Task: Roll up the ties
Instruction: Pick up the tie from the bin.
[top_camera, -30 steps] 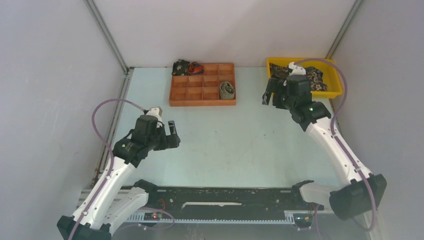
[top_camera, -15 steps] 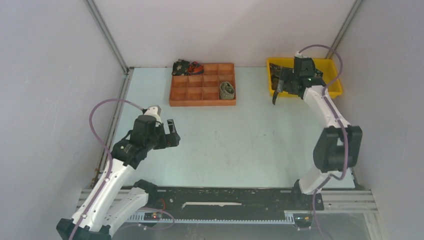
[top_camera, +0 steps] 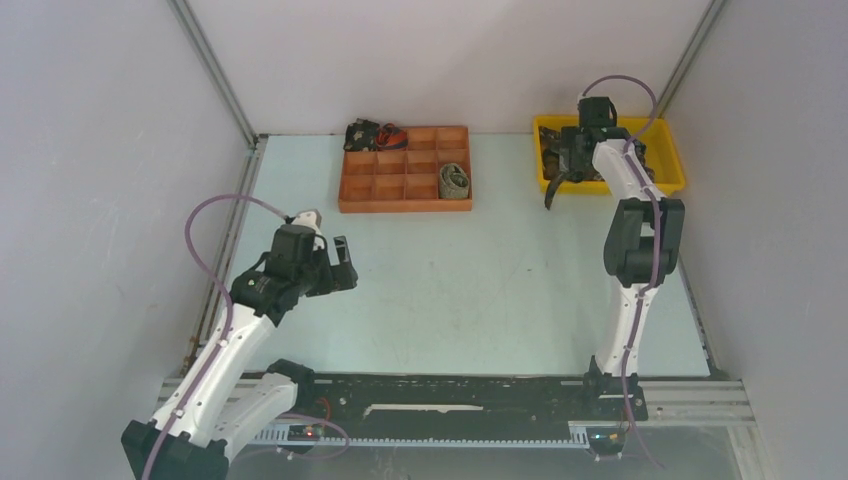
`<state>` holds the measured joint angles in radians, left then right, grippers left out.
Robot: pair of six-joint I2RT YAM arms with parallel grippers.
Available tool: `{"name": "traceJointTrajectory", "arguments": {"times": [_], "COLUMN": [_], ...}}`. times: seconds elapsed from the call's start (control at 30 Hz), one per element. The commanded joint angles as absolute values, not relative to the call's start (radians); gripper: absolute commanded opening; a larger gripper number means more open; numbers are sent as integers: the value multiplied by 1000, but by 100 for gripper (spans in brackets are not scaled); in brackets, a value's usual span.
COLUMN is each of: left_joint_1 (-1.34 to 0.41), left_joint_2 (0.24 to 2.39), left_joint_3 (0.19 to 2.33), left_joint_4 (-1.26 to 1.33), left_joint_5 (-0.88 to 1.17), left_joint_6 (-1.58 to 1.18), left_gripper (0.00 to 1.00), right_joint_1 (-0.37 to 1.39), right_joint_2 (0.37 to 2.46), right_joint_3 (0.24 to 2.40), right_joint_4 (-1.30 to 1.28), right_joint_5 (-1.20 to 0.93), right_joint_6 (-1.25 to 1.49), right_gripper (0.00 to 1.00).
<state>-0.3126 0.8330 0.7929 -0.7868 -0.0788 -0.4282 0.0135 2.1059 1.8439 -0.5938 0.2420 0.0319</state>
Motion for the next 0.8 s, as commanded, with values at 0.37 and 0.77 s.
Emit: {"name": "traceJointTrajectory", "arguments": {"times": [0.37, 0.77], "left_joint_1": [-252, -244], "left_joint_2": [898, 887], "left_joint_3": [806, 807], "left_joint_4": [-775, -774], "left_joint_5": [-60, -81], "left_joint_6": [-430, -433], "left_gripper": [100, 100], "right_joint_1": [-72, -140], "right_joint_2": [2298, 2426], "right_joint_3": [2076, 2213], "right_joint_4": [-634, -604], "right_joint_5": [91, -83], "right_joint_6": [35, 169], "right_gripper": [63, 59]}}
